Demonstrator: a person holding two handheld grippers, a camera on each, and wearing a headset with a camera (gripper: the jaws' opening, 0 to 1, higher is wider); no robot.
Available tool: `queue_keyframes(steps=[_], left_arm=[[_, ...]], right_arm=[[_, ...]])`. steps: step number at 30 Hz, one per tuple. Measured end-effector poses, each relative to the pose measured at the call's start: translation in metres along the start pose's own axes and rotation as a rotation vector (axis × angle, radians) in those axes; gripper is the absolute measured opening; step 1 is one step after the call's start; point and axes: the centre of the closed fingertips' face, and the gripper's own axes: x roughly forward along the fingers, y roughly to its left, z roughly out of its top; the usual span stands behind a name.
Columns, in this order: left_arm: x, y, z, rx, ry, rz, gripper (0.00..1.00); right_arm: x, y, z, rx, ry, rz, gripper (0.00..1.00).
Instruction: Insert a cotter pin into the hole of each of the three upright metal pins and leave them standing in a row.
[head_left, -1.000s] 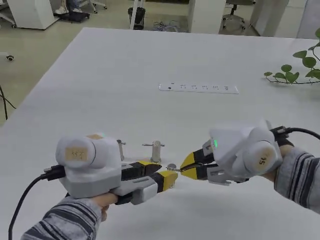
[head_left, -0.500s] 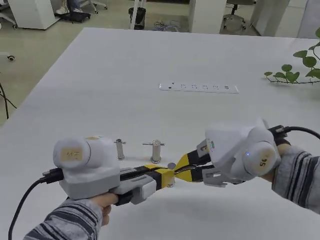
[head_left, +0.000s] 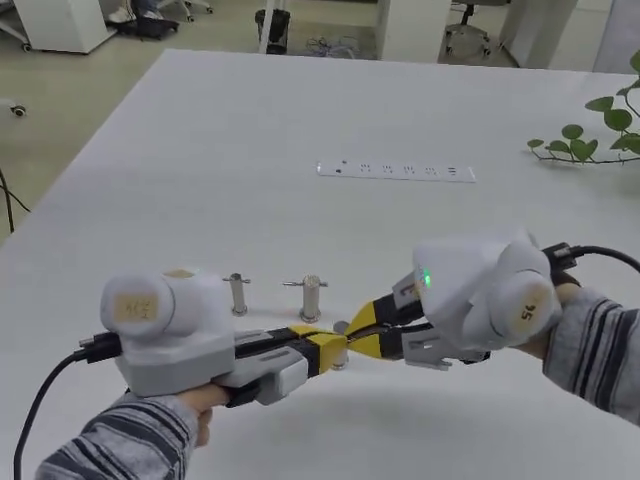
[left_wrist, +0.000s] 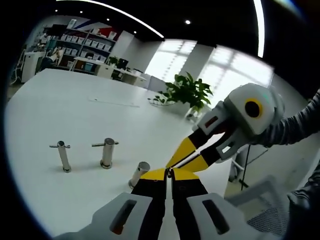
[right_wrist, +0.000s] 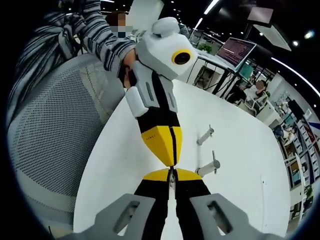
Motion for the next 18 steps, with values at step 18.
queue_keyframes(steps=[18], left_arm=[[-0.012, -0.019, -0.003, 0.280, 0.029, -0.116, 0.00]], right_arm=[[-0.002, 0.015, -0.001, 0.100, -0.029, 0.093, 0.00]])
